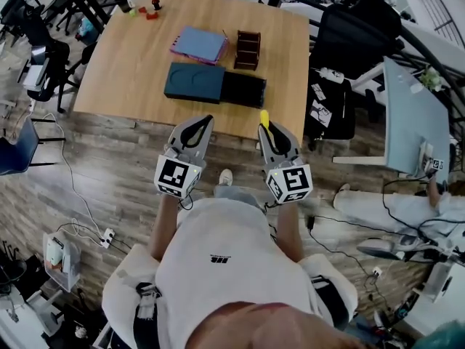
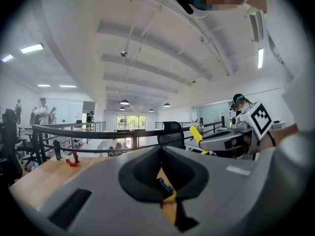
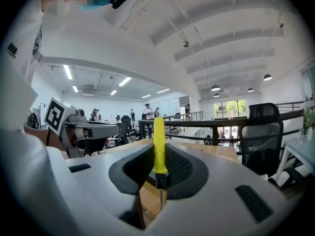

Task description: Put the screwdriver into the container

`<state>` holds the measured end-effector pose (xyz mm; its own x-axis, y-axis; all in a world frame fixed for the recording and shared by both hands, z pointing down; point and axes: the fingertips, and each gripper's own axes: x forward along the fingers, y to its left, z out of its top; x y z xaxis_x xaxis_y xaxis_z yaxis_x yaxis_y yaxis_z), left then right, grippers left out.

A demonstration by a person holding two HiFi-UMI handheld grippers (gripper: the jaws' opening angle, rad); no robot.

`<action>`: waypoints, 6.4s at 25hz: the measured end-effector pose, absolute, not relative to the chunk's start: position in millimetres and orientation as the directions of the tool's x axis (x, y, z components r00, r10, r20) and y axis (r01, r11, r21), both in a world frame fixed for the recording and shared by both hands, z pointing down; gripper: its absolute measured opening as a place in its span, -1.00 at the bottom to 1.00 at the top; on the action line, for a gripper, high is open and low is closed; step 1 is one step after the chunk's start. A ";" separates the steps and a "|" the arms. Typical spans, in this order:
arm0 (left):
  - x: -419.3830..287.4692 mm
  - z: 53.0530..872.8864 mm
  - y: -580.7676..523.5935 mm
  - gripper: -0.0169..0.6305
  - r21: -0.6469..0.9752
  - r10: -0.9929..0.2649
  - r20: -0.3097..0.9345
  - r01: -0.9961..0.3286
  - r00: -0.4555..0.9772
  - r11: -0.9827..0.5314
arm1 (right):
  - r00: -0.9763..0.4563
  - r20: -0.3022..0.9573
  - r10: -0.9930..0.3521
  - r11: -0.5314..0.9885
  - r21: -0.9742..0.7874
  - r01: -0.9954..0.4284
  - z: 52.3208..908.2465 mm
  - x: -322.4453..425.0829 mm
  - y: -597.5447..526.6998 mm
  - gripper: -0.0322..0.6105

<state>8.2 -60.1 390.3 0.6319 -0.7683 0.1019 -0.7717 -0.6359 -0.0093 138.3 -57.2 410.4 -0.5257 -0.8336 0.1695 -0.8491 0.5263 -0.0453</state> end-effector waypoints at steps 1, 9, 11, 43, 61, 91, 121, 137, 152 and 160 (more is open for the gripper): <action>10.1 390.9 -64.5 -0.93 -0.006 -0.770 0.103 -0.774 0.629 -0.633 | -0.529 0.170 -0.831 0.529 -0.047 -0.847 411.2 139.9 -62.8 -0.72; 19.7 401.3 -95.3 -0.93 -0.031 -0.776 0.123 -0.779 0.618 -0.626 | -0.546 0.185 -0.817 0.546 -0.056 -0.836 421.6 143.2 -97.8 -0.71; 20.8 404.6 -102.8 -0.93 -0.036 -0.776 0.126 -0.779 0.618 -0.626 | -0.547 0.190 -0.815 0.547 -0.060 -0.835 424.6 142.6 -105.9 -0.72; 28.8 516.7 -239.6 -0.93 0.101 -0.663 0.272 -0.706 0.698 -0.701 | -0.497 0.417 -0.761 0.495 -0.123 -0.860 541.6 124.7 -237.8 -0.71; 32.8 574.1 -274.3 -0.93 0.172 -0.598 0.358 -0.680 0.717 -0.713 | -0.504 0.541 -0.673 0.527 -0.125 -0.840 608.1 108.8 -280.5 -0.71; 40.1 615.2 -295.0 -0.93 0.227 -0.540 0.415 -0.658 0.732 -0.718 | -0.489 0.709 -0.509 0.568 -0.151 -0.809 709.7 92.0 -300.0 -0.71; 31.5 622.6 -293.3 -0.93 0.236 -0.545 0.434 -0.674 0.718 -0.700 | -0.422 0.813 -0.401 0.578 -0.132 -0.805 759.5 86.0 -300.5 -0.70; 30.6 618.2 -288.9 -0.93 0.226 -0.545 0.428 -0.669 0.721 -0.708 | -0.374 0.857 -0.356 0.598 -0.099 -0.796 764.5 85.5 -299.3 -0.64; 24.5 593.2 -286.0 -0.93 0.188 -0.553 0.393 -0.652 0.735 -0.734 | -0.385 0.747 -0.542 0.535 -0.048 -0.844 706.7 98.9 -293.1 -0.59; 26.4 575.7 -284.2 -0.93 0.158 -0.560 0.368 -0.643 0.743 -0.750 | -0.405 0.625 -0.667 0.503 -0.024 -0.864 640.7 107.4 -285.9 -0.67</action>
<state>26.4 -284.2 575.7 0.7428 -0.5595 0.3676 -0.6427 -0.7497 0.1576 107.4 -285.9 640.7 -0.4055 -0.6666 0.6254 -0.8641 0.5028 -0.0242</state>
